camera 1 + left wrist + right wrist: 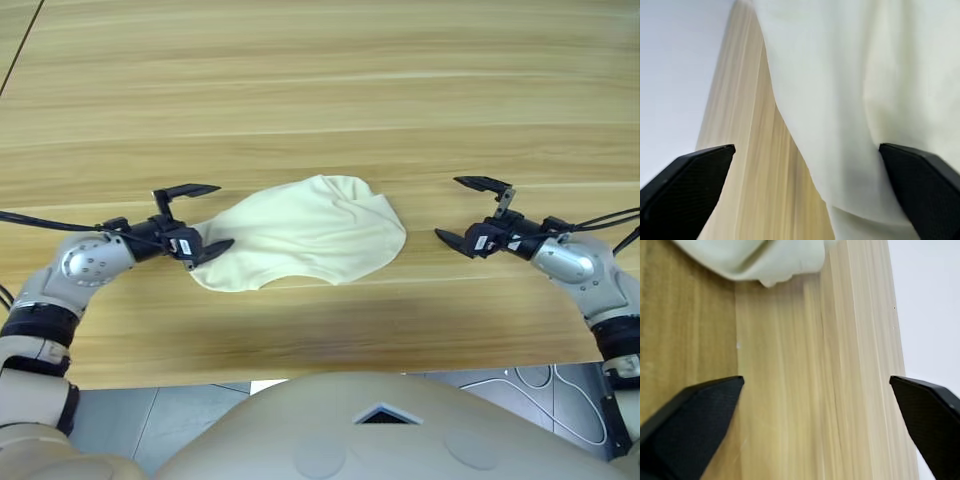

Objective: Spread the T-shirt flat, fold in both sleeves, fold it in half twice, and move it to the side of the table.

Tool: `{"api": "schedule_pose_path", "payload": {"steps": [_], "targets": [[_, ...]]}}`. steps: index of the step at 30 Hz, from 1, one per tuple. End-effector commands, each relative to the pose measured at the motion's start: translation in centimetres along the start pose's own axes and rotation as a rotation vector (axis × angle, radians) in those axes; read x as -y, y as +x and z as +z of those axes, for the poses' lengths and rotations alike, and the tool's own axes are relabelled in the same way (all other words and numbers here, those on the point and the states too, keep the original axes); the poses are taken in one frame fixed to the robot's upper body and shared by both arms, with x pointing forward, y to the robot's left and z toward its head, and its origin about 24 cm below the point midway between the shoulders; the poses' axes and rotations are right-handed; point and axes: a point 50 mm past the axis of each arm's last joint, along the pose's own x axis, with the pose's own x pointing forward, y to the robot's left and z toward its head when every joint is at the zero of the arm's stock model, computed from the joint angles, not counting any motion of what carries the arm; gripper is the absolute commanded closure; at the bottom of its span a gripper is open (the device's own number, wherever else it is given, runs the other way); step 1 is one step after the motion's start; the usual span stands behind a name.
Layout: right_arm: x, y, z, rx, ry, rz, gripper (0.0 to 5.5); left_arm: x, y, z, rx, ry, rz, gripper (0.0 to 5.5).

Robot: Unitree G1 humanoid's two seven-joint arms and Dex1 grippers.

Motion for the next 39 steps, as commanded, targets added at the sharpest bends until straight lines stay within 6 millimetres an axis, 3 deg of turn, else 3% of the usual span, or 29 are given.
{"api": "schedule_pose_path", "payload": {"steps": [1, 6, 9, 13, 18, 27, 39], "targets": [[0.8, -1.4, 1.8, 0.116, -0.009, -0.014, 0.10, -1.7, -1.3, 0.7, 0.034, 0.002, 0.064, 0.12], [0.7, -2.6, 4.7, 0.312, 0.007, -0.007, 0.10, -2.0, -1.3, 6.2, 0.366, -0.036, 0.132, 0.12], [0.0, -2.2, 5.5, 0.359, 0.026, 0.047, 0.10, 0.2, -1.8, 7.6, 0.421, -0.087, 0.000, 0.12], [-1.0, -0.7, 5.8, 0.360, 0.036, 0.132, 0.10, 5.1, -1.8, 6.3, 0.267, -0.115, -0.324, 0.12], [-2.6, 1.1, 5.7, 0.306, -0.004, 0.243, 0.10, 7.6, -1.5, 5.3, 0.128, -0.093, -0.453, 0.12], [-4.5, 2.2, 5.1, 0.214, -0.092, 0.377, 0.10, 6.1, -1.5, 4.8, -0.047, -0.022, -0.402, 0.12], [-5.1, 2.7, 4.9, 0.198, -0.101, 0.412, 2.14, 5.6, -3.5, 4.9, -0.093, -0.006, -0.412, 1.90]]}}
